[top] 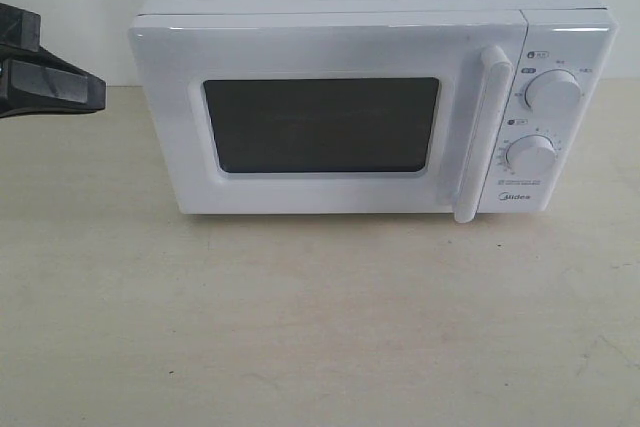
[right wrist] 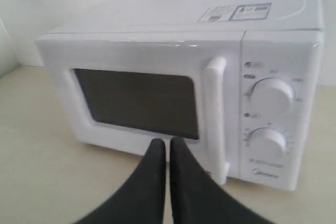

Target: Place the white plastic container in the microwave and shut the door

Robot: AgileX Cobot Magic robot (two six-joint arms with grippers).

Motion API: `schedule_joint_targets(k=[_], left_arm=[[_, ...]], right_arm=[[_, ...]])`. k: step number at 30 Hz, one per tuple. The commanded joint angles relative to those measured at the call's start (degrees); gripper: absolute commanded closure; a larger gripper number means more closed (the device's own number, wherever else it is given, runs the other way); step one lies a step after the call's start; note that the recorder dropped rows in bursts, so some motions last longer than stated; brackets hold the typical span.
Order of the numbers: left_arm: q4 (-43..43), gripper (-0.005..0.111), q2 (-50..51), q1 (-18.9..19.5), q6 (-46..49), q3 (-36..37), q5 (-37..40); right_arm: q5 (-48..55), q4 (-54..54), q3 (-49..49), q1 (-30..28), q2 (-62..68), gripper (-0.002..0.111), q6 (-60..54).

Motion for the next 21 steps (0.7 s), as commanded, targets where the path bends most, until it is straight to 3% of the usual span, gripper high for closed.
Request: schedule_joint_targets(k=[1, 7, 12, 21], left_arm=[[-0.39, 0.102, 0.08, -0.17, 0.30, 0.02, -0.67], [-0.39, 0.102, 0.08, -0.17, 0.30, 0.02, -0.67], [-0.39, 0.102, 0.08, -0.17, 0.30, 0.02, -0.67], [-0.39, 0.102, 0.08, -0.17, 0.30, 0.02, -0.82]], right_arm=[[-2.94, -4.99, 1.37, -6.54, -4.14, 0.108, -1.65], [-11.43, -6.47, 9.03, -13.35, -14.64, 0.108, -3.55], [-17.79, -5.39, 16.55, -13.45, -21.81, 0.108, -2.37], [-16.53, -5.59, 21.62, -13.45, -21.81, 0.108, 2.35]])
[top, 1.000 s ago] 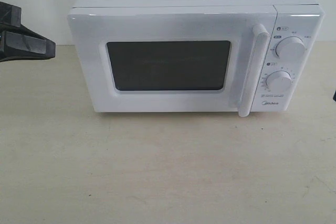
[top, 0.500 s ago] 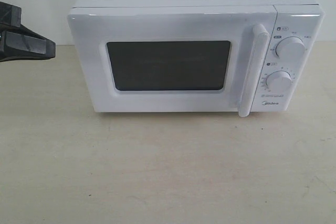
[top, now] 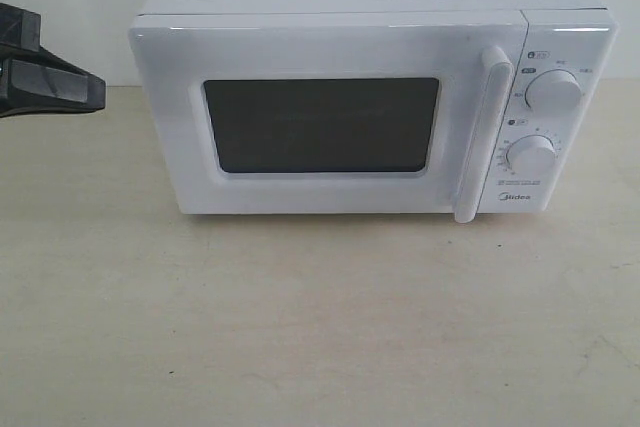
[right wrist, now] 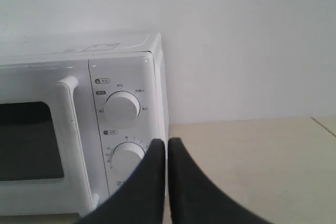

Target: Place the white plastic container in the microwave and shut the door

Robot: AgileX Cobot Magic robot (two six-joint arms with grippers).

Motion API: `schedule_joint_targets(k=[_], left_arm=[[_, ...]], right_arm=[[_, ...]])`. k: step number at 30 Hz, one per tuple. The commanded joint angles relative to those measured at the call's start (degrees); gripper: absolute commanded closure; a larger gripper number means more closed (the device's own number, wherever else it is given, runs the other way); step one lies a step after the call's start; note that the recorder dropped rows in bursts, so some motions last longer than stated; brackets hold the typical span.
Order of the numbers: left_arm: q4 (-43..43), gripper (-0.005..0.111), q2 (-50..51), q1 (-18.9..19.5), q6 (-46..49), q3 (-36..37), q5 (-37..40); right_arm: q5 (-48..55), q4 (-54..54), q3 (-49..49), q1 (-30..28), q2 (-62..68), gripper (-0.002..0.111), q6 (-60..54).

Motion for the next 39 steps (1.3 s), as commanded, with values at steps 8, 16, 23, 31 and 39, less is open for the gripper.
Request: schedule_joint_targets(k=[8, 16, 23, 31, 39], left_arm=[[-0.39, 0.102, 0.08, -0.17, 0.30, 0.02, -0.79], [-0.39, 0.102, 0.08, -0.17, 0.30, 0.02, -0.79], [-0.39, 0.102, 0.08, -0.17, 0.30, 0.02, -0.79], [-0.39, 0.102, 0.08, -0.17, 0.30, 0.02, -0.79], [-0.39, 0.102, 0.08, -0.17, 0.30, 0.02, -0.79]], right_arm=[[4.66, 0.18, 0.29, -0.27, -0.38, 0.108, 3.26], [8.47, -20.46, 0.29, -0.27, -0.38, 0.108, 29.58], [17.55, -34.04, 0.29, -0.27, -0.38, 0.108, 43.25], [18.41, -38.35, 0.29, -0.27, -0.38, 0.108, 42.86], [18.00, -37.68, 0.29, -0.27, -0.38, 0.108, 42.89]])
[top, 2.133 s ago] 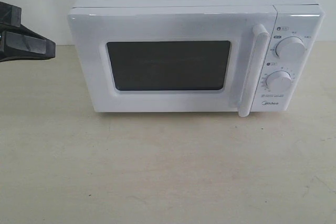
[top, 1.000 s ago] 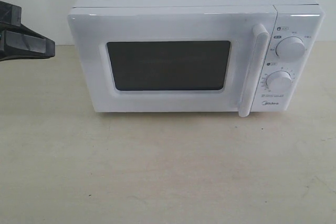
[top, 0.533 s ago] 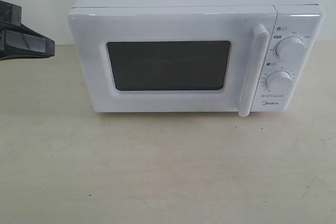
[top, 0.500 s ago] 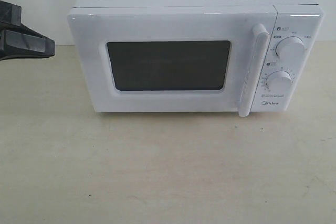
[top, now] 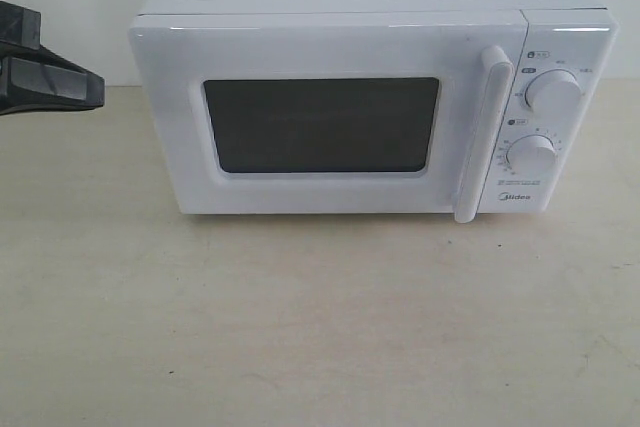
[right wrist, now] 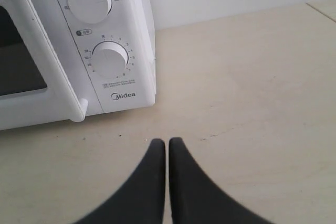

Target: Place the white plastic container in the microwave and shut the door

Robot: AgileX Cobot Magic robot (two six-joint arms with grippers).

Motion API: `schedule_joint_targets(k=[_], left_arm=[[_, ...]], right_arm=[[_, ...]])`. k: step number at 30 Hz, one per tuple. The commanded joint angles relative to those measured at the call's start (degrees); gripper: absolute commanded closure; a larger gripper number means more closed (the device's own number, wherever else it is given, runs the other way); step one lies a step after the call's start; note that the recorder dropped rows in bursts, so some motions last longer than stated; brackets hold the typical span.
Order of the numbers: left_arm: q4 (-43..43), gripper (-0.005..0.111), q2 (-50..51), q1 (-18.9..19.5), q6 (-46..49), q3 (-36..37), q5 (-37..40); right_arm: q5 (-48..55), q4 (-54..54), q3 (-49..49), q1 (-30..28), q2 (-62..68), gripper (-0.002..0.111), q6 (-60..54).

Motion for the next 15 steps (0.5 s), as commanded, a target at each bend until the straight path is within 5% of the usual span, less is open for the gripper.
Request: schedule_joint_targets(k=[1, 9, 15], left_arm=[[-0.39, 0.102, 0.08, -0.17, 0.30, 0.02, -0.17], [0.29, 0.102, -0.29, -0.17, 0.62, 0.02, -0.17], [13.90, 0.102, -15.65, -0.06, 0.73, 0.02, -6.94]], right_arm=[[-0.28, -0.23, -0.02, -0.27, -0.29, 0.108, -0.10], [-0.28, -0.23, -0.02, -0.27, -0.29, 0.108, -0.10], [-0.28, -0.23, -0.02, -0.27, -0.29, 0.108, -0.10]])
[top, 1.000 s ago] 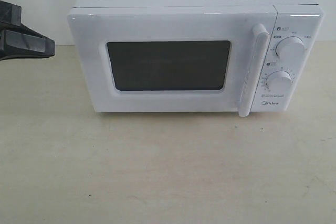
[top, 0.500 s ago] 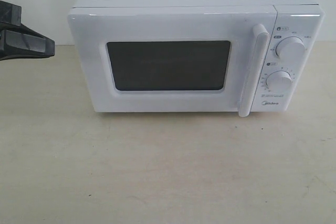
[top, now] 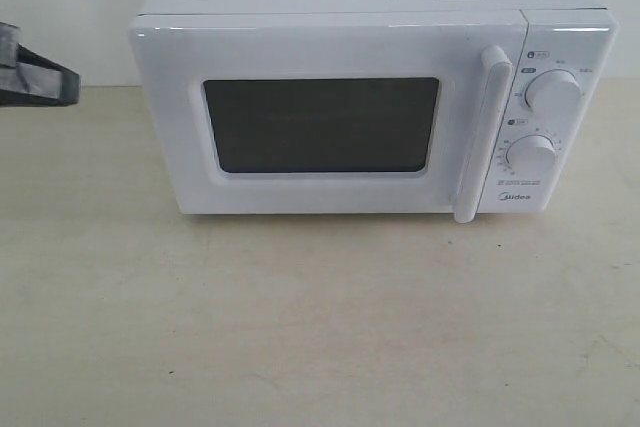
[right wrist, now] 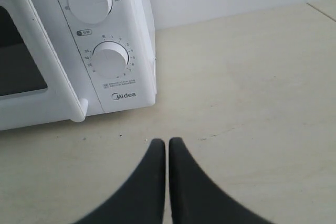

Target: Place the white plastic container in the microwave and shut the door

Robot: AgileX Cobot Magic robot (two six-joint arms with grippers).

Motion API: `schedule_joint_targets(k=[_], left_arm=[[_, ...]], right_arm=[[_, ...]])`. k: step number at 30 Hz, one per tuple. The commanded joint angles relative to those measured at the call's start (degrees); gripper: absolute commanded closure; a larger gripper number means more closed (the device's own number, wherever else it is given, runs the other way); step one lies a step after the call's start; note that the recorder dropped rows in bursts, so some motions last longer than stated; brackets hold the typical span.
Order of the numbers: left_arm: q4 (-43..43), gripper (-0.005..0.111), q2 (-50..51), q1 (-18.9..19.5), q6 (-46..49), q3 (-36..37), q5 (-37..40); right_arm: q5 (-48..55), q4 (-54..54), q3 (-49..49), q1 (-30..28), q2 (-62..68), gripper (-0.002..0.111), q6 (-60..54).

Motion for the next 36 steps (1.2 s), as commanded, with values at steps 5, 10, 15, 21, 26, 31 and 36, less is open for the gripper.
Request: schedule_joint_targets(k=[5, 10, 15, 21, 26, 31, 36], left_arm=[[12.83, 0.102, -29.78, -0.06, -1.36, -0.02, -18.03], [15.01, 0.102, -45.87, -0.06, -1.36, -0.02, -19.68], [19.90, 0.102, -55.25, 0.05, -2.46, 5.15, -19.97], [27.28, 0.102, -59.54, 0.84, -13.37, 22.51, -31.95], [26.61, 0.102, -60.54, 0.94, -22.07, 35.46, -41.20], [26.61, 0.102, -60.54, 2.93, -24.33, 46.03, -45.03], [26.61, 0.102, -60.54, 4.68, -26.38, 50.28, -46.66]], right_arm=[[-0.28, -0.35, -0.02, -0.27, -0.29, 0.108, -0.10], [-0.28, -0.35, -0.02, -0.13, -0.29, 0.108, -0.10], [-0.28, -0.35, -0.02, -0.13, -0.29, 0.108, -0.10], [-0.28, -0.35, -0.02, -0.13, -0.29, 0.108, -0.10], [-0.28, -0.35, -0.02, -0.13, -0.29, 0.108, -0.10], [-0.28, -0.35, -0.02, -0.13, -0.29, 0.108, -0.10], [-0.28, -0.35, -0.02, -0.13, -0.29, 0.108, -0.10]])
